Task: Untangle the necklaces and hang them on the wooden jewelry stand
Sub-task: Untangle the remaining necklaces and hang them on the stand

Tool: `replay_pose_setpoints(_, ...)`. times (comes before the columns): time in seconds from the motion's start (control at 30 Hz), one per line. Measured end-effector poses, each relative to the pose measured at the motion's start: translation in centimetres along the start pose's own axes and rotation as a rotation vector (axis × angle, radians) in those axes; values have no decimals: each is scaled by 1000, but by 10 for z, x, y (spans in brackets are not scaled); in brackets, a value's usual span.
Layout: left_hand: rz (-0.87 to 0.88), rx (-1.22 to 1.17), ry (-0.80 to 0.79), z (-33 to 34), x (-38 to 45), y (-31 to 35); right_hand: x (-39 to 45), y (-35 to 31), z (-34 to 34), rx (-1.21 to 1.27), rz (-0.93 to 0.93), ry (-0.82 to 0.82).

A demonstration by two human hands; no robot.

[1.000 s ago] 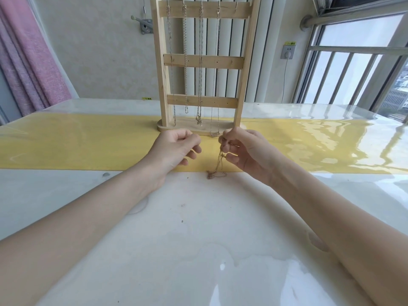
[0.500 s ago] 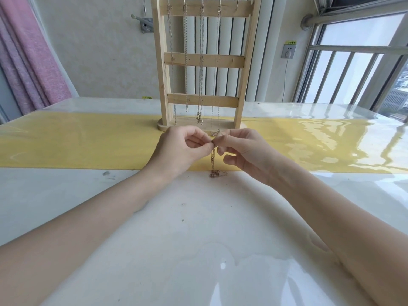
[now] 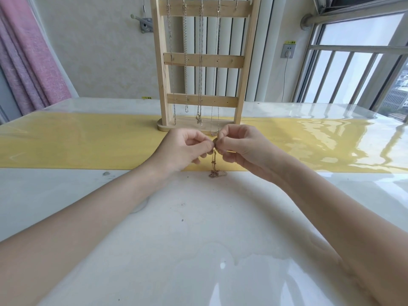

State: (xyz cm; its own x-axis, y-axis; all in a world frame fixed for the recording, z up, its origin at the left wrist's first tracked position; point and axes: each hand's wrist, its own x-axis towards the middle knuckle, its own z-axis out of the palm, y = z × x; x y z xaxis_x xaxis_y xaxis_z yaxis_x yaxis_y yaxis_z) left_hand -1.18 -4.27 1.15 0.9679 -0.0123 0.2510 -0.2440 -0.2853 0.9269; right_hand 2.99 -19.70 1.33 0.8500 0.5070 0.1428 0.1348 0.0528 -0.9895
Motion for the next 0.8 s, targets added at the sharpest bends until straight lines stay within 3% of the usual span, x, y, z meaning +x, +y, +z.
replay_pose_setpoints(0.1,-212,-266,-101,-1,-1,3,0,-4,-4,84,9,-60)
replay_pose_setpoints(0.17,-259,-285,-142,-2,-1,4,0,-4,-7,95,27,-95)
replay_pose_setpoints(0.47,-84,345,-91,5,-2,-7,0,7,0,-112,8,-83)
replay_pose_setpoints(0.53,-57,373,-50,6,-1,-6,0,5,-3,-120,11,-103)
replay_pose_setpoints(0.73,-387,-416,-110,-1,0,6,-2,-7,-7,-32,-24,-163)
replay_pose_setpoints(0.8,-457,-541,-149,-3,0,8,-3,-9,-8,4,-25,-171)
